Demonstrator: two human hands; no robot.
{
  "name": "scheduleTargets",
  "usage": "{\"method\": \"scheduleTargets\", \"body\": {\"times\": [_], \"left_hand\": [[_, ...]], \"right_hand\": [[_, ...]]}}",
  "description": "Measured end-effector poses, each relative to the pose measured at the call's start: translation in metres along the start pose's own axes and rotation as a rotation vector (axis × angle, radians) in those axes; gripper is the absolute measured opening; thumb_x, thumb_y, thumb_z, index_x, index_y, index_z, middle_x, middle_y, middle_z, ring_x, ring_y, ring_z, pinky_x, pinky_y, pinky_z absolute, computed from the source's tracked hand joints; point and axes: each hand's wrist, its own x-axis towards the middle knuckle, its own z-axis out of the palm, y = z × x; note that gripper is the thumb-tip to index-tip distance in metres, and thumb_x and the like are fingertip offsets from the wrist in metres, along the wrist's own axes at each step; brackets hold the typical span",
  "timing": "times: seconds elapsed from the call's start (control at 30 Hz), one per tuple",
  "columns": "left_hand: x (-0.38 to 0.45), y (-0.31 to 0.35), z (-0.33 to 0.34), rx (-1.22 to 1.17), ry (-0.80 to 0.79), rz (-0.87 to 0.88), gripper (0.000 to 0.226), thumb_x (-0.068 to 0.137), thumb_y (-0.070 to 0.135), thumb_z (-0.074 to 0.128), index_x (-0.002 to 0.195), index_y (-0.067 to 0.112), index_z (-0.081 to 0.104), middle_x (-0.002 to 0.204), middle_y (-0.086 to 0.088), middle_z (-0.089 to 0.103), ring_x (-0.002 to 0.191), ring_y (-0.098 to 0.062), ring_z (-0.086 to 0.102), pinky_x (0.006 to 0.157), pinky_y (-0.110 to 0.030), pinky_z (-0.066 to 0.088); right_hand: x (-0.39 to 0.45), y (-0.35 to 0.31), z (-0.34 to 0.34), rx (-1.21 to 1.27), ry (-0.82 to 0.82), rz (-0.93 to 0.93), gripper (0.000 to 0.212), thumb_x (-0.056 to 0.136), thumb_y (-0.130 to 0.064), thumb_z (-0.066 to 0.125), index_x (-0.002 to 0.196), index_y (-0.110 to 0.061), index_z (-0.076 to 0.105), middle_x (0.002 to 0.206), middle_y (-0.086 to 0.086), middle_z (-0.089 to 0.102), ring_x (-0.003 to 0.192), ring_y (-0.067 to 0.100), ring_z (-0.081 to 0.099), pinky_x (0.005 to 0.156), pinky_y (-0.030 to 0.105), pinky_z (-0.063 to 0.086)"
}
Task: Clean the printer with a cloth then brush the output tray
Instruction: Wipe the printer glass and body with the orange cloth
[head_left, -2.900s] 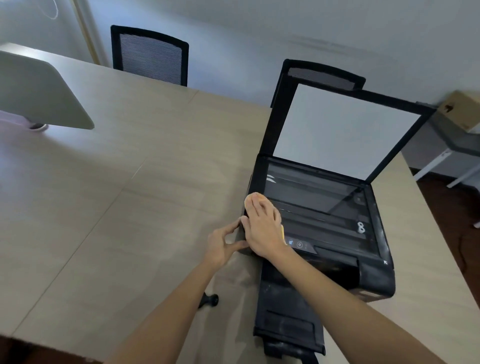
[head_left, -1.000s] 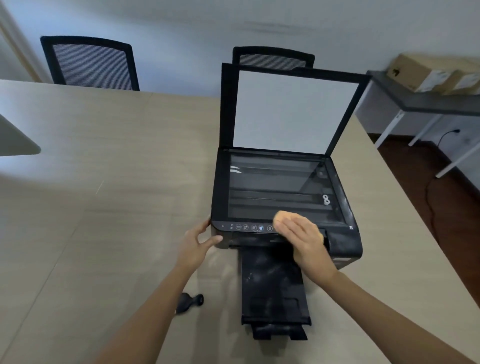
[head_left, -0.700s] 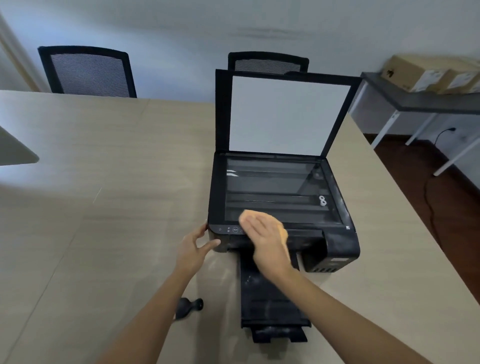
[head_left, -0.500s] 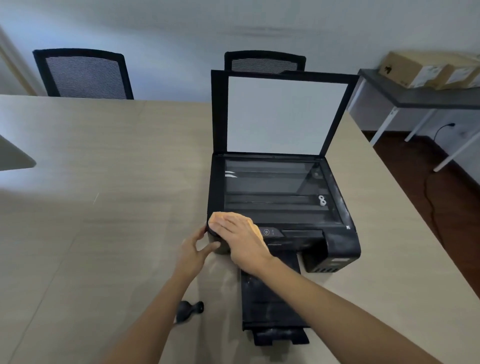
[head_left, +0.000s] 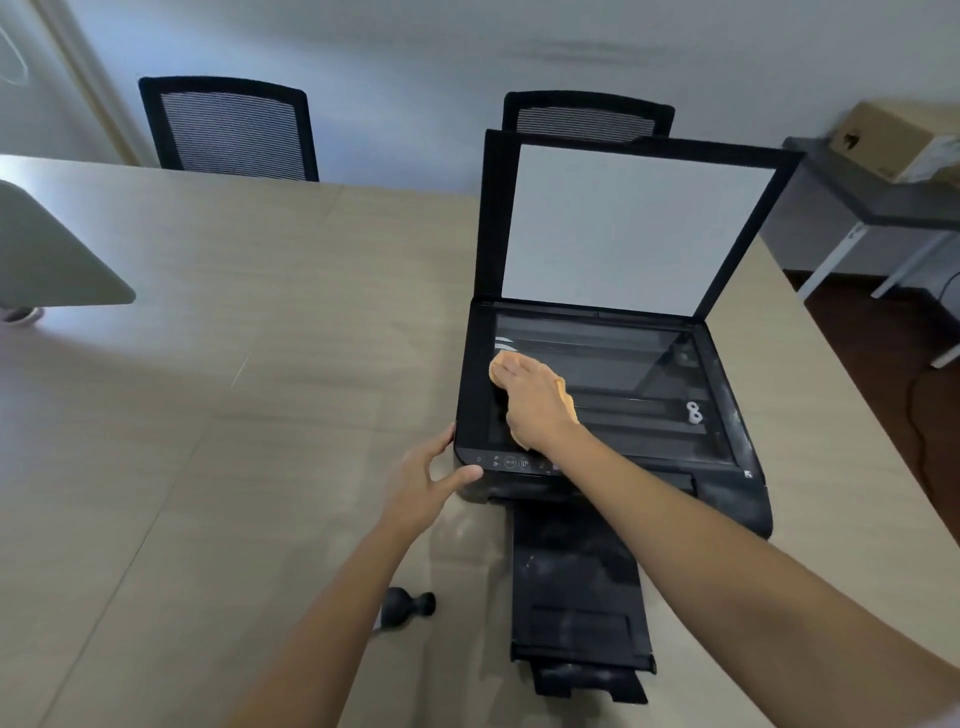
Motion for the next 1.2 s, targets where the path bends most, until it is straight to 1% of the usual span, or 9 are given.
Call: {"method": "scheduleTargets", "body": {"times": [0.23,0.4,0.47,0.53,0.6,0.7,0.83,1.07,1.2], "left_hand": [[0.0,-0.004,0.002,-0.036,-0.008,0.002,0.066,0.078,0.034,0.074,0.138,0.026,0.048,0.133,0.011,0.058,0.125,0.002,0.048,0.1,-0.008,0.037],[-0.001,-0.011,0.001,-0.062,-0.057,-0.023,0.078,0.072,0.034,0.079,0.141,0.025,0.043,0.137,0.012,0.053,0.128,0.001,0.045,0.099,-0.011,0.035],[0.001,-0.019,0.004,-0.039,-0.056,-0.046,0.08,0.069,0.034,0.082,0.139,0.023,0.046,0.135,0.008,0.056,0.127,-0.005,0.048,0.103,-0.021,0.038],[0.003,-0.024,0.007,0.0,-0.033,-0.061,0.074,0.07,0.033,0.081,0.136,0.019,0.05,0.13,0.002,0.061,0.123,-0.013,0.054,0.103,-0.031,0.042],[0.004,-0.028,0.009,0.029,-0.031,-0.065,0.071,0.071,0.04,0.076,0.134,0.02,0.051,0.127,0.001,0.062,0.119,-0.016,0.056,0.102,-0.035,0.044],[0.005,-0.032,0.01,0.034,-0.024,-0.054,0.08,0.064,0.056,0.074,0.134,0.024,0.051,0.128,0.004,0.062,0.121,-0.012,0.055,0.103,-0.037,0.044],[0.003,-0.028,0.012,0.0,-0.009,-0.062,0.074,0.071,0.029,0.081,0.137,0.019,0.049,0.133,0.004,0.059,0.126,-0.009,0.05,0.105,-0.031,0.04],[-0.001,-0.023,0.018,-0.007,0.032,-0.088,0.071,0.075,0.022,0.078,0.138,0.013,0.048,0.13,-0.001,0.059,0.123,-0.012,0.051,0.098,-0.028,0.04],[-0.002,-0.024,0.019,0.012,0.024,-0.087,0.07,0.074,0.028,0.078,0.137,0.017,0.049,0.129,0.0,0.061,0.123,-0.015,0.054,0.1,-0.035,0.043]], "right_hand": [[-0.077,0.003,0.01,0.186,0.028,-0.26,0.046,0.074,0.002,0.05,0.116,-0.012,0.065,0.125,0.003,0.063,0.121,0.024,0.054,0.099,0.039,0.046],[-0.065,0.005,-0.001,0.614,0.106,0.07,0.04,0.087,0.007,0.042,0.115,-0.009,0.067,0.117,0.009,0.067,0.111,0.023,0.061,0.1,0.035,0.045],[-0.051,-0.015,0.007,0.526,0.149,-0.03,0.049,0.08,0.001,0.041,0.121,-0.017,0.061,0.126,0.004,0.062,0.119,0.022,0.057,0.102,0.04,0.045],[-0.048,-0.037,0.024,0.194,0.018,-0.173,0.057,0.079,-0.011,0.045,0.134,-0.026,0.045,0.144,-0.001,0.045,0.135,0.022,0.038,0.109,0.043,0.034],[-0.056,-0.039,0.036,0.034,-0.052,-0.206,0.064,0.085,-0.02,0.048,0.146,-0.024,0.029,0.156,0.003,0.027,0.143,0.026,0.022,0.115,0.046,0.021],[-0.081,-0.002,0.037,-0.061,-0.024,-0.264,0.059,0.097,-0.032,0.033,0.151,-0.017,0.016,0.158,0.005,0.023,0.144,0.025,0.021,0.117,0.044,0.02],[-0.116,0.061,0.018,-0.189,0.041,-0.093,0.061,0.099,-0.044,0.024,0.152,-0.017,0.01,0.159,0.001,0.017,0.145,0.021,0.017,0.116,0.04,0.019],[-0.132,0.089,0.013,-0.133,0.08,0.421,0.07,0.095,-0.055,0.011,0.151,-0.014,0.015,0.156,0.009,0.024,0.142,0.029,0.022,0.115,0.05,0.021],[-0.119,0.022,0.03,-0.053,0.046,0.196,0.065,0.096,-0.048,0.022,0.151,-0.013,0.017,0.156,0.01,0.027,0.143,0.032,0.024,0.116,0.054,0.017]]}}
